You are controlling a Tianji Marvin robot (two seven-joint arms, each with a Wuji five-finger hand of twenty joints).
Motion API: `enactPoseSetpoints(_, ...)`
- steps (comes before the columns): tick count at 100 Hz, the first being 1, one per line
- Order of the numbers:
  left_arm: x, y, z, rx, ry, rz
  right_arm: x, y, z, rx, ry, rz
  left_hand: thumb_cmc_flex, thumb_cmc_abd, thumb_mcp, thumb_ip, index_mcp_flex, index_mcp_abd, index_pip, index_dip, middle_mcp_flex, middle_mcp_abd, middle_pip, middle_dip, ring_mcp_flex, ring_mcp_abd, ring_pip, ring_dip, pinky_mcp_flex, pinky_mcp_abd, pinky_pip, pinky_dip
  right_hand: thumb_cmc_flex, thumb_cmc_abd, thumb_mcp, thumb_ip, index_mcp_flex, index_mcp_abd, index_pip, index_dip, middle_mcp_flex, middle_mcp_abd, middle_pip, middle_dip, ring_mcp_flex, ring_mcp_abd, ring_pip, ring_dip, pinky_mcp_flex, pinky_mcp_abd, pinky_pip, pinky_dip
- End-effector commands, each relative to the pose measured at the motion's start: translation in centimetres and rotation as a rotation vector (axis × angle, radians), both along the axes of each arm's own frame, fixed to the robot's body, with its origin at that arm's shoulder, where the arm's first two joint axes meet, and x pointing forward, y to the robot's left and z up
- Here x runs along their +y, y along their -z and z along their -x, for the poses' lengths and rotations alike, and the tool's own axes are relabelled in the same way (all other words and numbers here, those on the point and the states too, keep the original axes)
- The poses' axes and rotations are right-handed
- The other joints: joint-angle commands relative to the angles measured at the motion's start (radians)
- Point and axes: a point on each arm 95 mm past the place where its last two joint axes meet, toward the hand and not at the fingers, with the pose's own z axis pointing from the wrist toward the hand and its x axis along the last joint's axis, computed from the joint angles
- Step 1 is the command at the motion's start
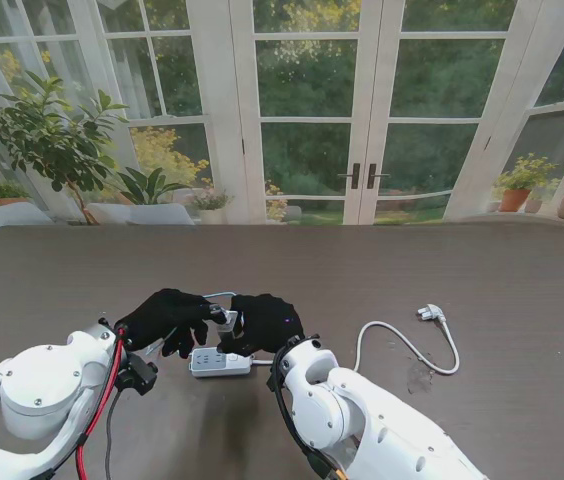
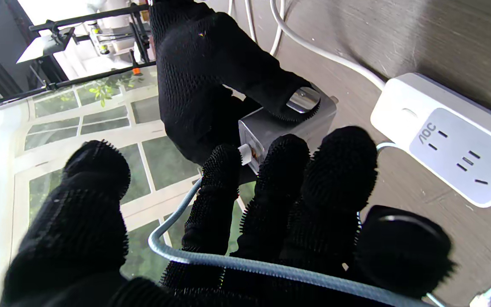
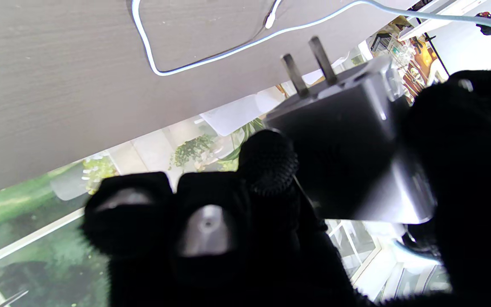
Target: Set up the charging station
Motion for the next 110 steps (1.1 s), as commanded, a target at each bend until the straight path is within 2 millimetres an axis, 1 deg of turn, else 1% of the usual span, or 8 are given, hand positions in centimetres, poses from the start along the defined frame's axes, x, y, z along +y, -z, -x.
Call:
enactPoseSetpoints(1,0.1,-0.5,0.3,-0.018,0.017,-0.031,0.3,0.2,0.3,0.015,-0.013,-0.005,-0.022,-0.004,-0.055,-0.023,-0.025,-0.036,-0.026,-0.03,0.014,0.006,-0.023,-0.041,0.013,0.048,-0.042,-0.03,0.003,0.06,-0.026,-0.015,0.146,0.077,0.262,0.058,0.181,-0.21,0.214,0.13,0.091,0.029,-0.005,0.014,0.02,-0.079,0.058,0.025,0.041,-0.051,0.072,0.034)
enactPoseSetpoints(33,1.1,-1.7,0.8,-0.105,0.054,-0.247,0.4,0.1,0.1,0.014,-0.009,-0.021,-0.023,0.014,-0.147,-0.013,-0.023,-0.006,-0.025,-0.059,-0.04,0.015,-0.108,-0.19,-0.054,0.057,-0.159,-0.097,-0.052,0.031,-0.095,-0.059,0.147,0.074,0.266,0.057,0.178,-0.212,0.215,0.132,0.086,0.03,-0.005,0.019,0.02,-0.077,0.048,0.022,0.039,-0.046,0.064,0.034)
enactPoseSetpoints(44,1.3,-1.9,1.0,-0.132,0.065,-0.314,0.4,0.2,0.1,0.015,-0.008,-0.026,-0.014,0.017,-0.168,-0.009,-0.042,0.025,-0.038,-0.067,-0.081,0.019,-0.126,-0.219,-0.138,0.06,-0.203,-0.095,-0.132,0.021,-0.117,-0.036,0.148,0.074,0.264,0.057,0.177,-0.213,0.215,0.133,0.085,0.03,-0.006,0.021,0.02,-0.075,0.048,0.022,0.039,-0.044,0.064,0.035)
enactPoseSetpoints(58,1.6,-2.0,1.2,-0.163,0.068,-0.37,0.4,0.2,0.1,0.016,-0.005,-0.033,-0.031,0.025,-0.202,-0.007,-0.08,0.026,-0.062,-0.083,-0.174,0.029,-0.162,-0.243,-0.274,0.062,-0.235,-0.048,-0.246,-0.026,-0.132,0.101,0.149,0.074,0.264,0.057,0.176,-0.212,0.215,0.133,0.082,0.032,-0.006,0.022,0.02,-0.074,0.047,0.022,0.039,-0.042,0.062,0.035)
enactPoseSetpoints(69,1.9,-2.3,1.5,-0.18,0.074,-0.418,0.4,0.2,0.1,0.017,-0.004,-0.034,-0.063,0.048,-0.233,-0.004,-0.12,0.03,-0.086,-0.099,-0.259,0.048,-0.211,-0.285,-0.421,0.069,-0.306,-0.035,-0.427,-0.045,-0.259,0.205,0.15,0.074,0.263,0.058,0.174,-0.213,0.216,0.134,0.081,0.033,-0.006,0.023,0.02,-0.074,0.047,0.022,0.038,-0.039,0.06,0.035)
enactPoseSetpoints(78,1.9,-2.5,1.7,-0.183,0.068,-0.421,0.4,0.3,0.1,0.019,-0.001,-0.038,-0.062,0.052,-0.234,-0.003,-0.139,0.037,-0.095,-0.105,-0.331,0.07,-0.284,-0.384,-0.566,0.097,-0.449,-0.104,-0.654,-0.03,-0.462,0.222,0.152,0.073,0.263,0.058,0.175,-0.211,0.216,0.134,0.078,0.036,-0.006,0.024,0.02,-0.073,0.047,0.022,0.038,-0.036,0.059,0.036)
enactPoseSetpoints(91,2.1,-2.7,1.9,-0.195,0.054,-0.42,0.4,0.4,0.1,0.02,-0.003,-0.038,-0.055,0.067,-0.236,-0.003,-0.168,0.033,-0.112,-0.118,-0.433,0.066,-0.343,-0.504,-0.761,0.09,-0.689,-0.288,-0.88,-0.049,-0.847,0.097,0.151,0.074,0.263,0.058,0.175,-0.213,0.217,0.133,0.078,0.036,-0.005,0.025,0.02,-0.073,0.047,0.021,0.038,-0.036,0.058,0.036)
enactPoseSetpoints(110,2.7,-3.1,2.2,-0.229,0.027,-0.421,0.3,0.5,0.1,0.021,-0.005,-0.037,-0.042,0.078,-0.23,-0.004,-0.162,0.056,-0.117,-0.131,-0.479,0.078,-0.366,-0.572,-0.817,0.088,-0.76,-0.364,-0.898,-0.058,-1.004,0.044,0.15,0.074,0.262,0.058,0.175,-0.215,0.217,0.133,0.078,0.036,-0.005,0.026,0.02,-0.073,0.046,0.021,0.038,-0.037,0.058,0.037)
